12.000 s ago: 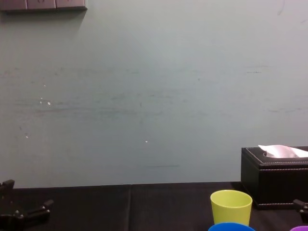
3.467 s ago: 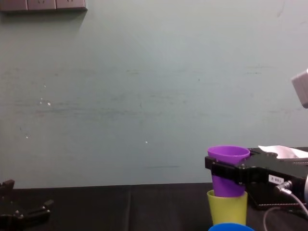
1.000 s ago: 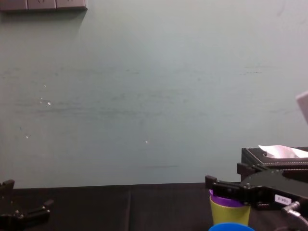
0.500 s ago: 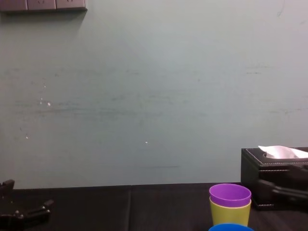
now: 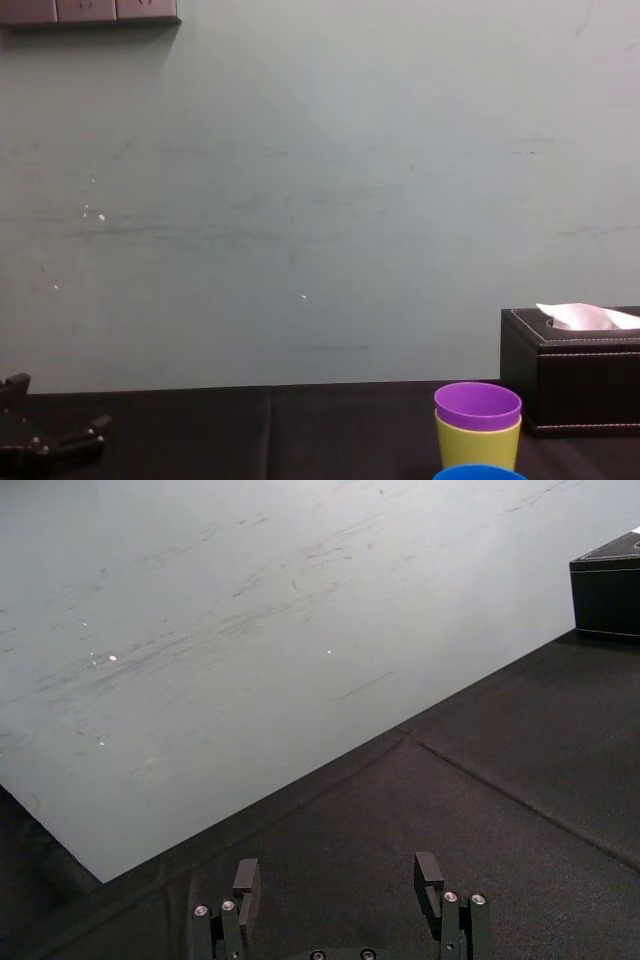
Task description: Stack the three plastic cups sequentially using one hand.
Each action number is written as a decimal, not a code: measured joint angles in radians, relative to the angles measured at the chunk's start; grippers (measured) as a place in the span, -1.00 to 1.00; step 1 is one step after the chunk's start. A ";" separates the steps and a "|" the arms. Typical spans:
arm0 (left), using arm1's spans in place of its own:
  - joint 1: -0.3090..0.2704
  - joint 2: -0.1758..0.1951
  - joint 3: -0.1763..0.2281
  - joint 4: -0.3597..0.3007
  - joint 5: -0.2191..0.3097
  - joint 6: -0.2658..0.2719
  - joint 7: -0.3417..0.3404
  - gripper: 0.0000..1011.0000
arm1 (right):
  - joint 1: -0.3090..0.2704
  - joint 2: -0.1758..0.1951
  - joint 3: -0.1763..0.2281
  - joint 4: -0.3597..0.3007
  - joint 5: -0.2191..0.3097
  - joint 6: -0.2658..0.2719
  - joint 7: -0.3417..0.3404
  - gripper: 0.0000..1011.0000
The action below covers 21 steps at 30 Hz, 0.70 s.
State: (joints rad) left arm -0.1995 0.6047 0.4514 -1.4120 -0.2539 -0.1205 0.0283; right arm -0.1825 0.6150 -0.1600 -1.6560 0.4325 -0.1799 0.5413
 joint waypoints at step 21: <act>0.000 0.000 0.000 0.000 0.000 0.000 0.000 1.00 | 0.089 -0.096 -0.115 0.102 -0.043 -0.028 -0.002 0.98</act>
State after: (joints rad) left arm -0.1995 0.6047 0.4514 -1.4120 -0.2539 -0.1205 0.0283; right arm -0.0930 0.5190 -0.2747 -1.5537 0.3898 -0.2084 0.5390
